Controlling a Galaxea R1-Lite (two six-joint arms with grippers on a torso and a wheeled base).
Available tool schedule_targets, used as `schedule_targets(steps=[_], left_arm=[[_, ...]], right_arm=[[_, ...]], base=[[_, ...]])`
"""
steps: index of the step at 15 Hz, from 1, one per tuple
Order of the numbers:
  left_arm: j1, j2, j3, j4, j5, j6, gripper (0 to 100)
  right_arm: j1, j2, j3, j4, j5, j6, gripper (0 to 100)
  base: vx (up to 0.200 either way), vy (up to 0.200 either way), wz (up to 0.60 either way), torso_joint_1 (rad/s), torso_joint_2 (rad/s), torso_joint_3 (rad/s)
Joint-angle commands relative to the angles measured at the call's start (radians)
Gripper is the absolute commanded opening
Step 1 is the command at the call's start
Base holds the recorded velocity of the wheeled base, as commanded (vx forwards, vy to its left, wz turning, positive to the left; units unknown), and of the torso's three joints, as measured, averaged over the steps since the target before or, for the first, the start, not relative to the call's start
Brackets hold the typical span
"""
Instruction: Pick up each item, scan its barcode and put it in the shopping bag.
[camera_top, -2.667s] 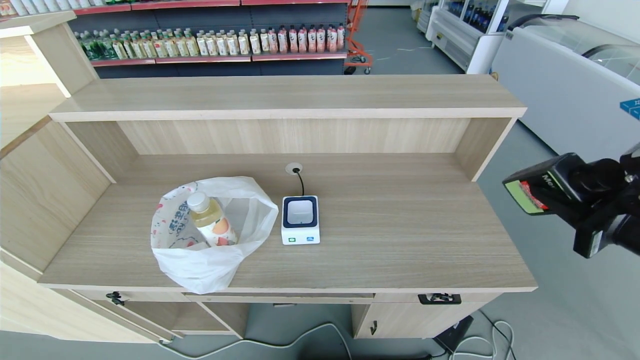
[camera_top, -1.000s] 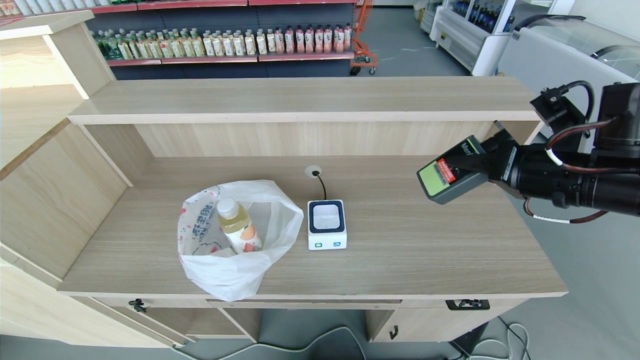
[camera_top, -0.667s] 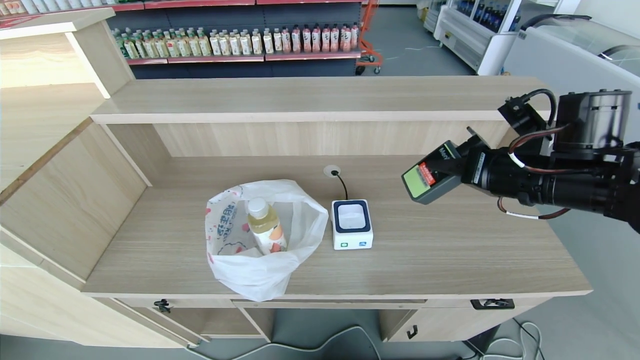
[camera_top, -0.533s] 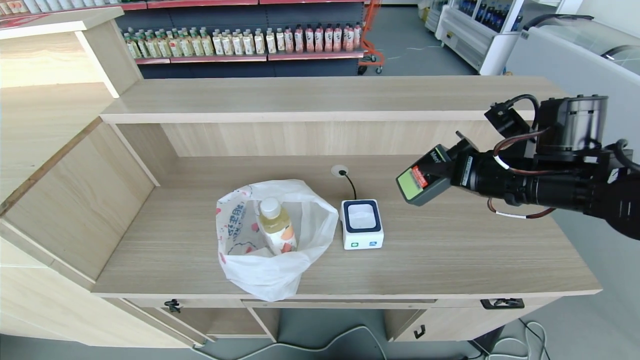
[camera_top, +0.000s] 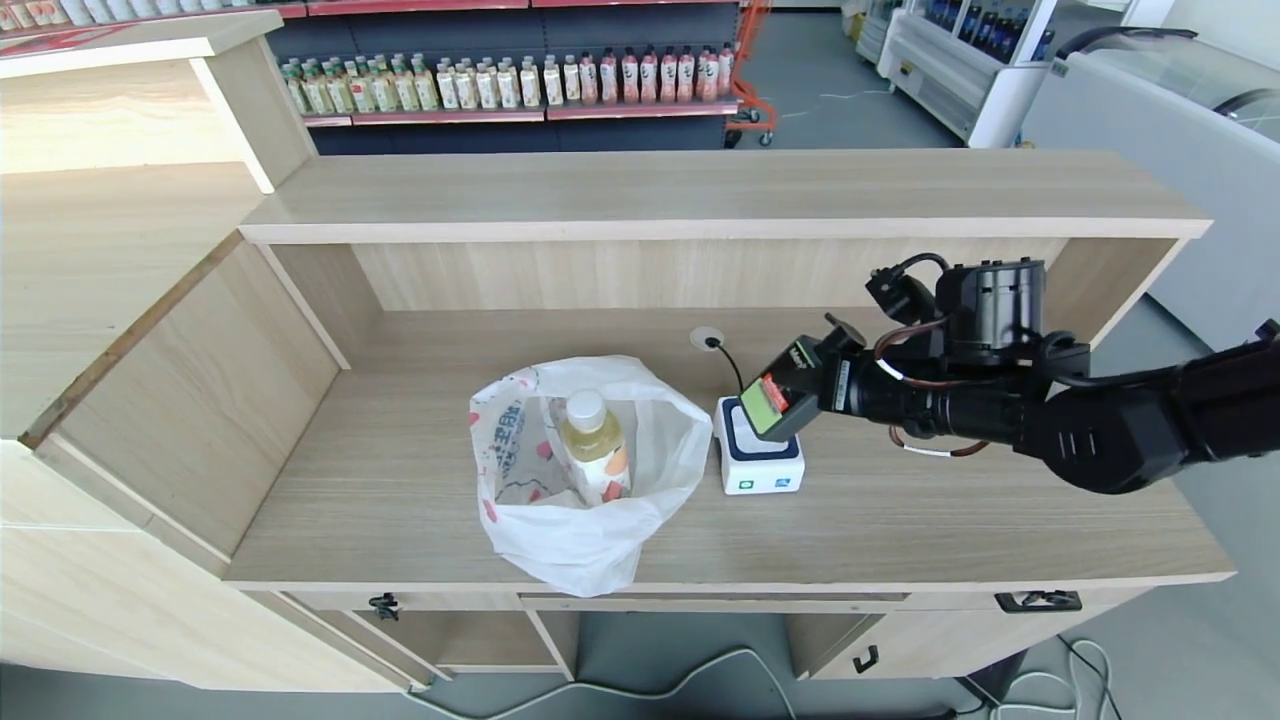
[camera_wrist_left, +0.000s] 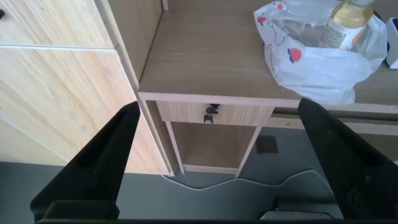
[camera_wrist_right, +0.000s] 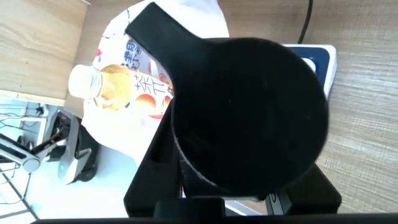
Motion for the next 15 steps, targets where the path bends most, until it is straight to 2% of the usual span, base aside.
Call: schedule_targets(steps=[1, 10, 15], left_arm=[[-0.001, 0.0, 0.0, 0.0, 0.001, 0.0, 100], [-0.001, 0.0, 0.0, 0.0, 0.001, 0.0, 100], [-0.001, 0.0, 0.0, 0.0, 0.001, 0.0, 100]], right_arm=[[0.001, 0.098, -0.011, -0.047, -0.003, -0.004, 0], [0.003, 0.245, -0.179, -0.064, 0.0, -0.018, 0], [0.007, 0.277, -0.196, -0.064, 0.0, -0.041, 0]], base=[[0.0, 0.0, 0.0, 0.0, 0.0, 0.0], [0.0, 0.0, 0.0, 0.0, 0.0, 0.0], [0.0, 0.0, 0.0, 0.0, 0.0, 0.0]])
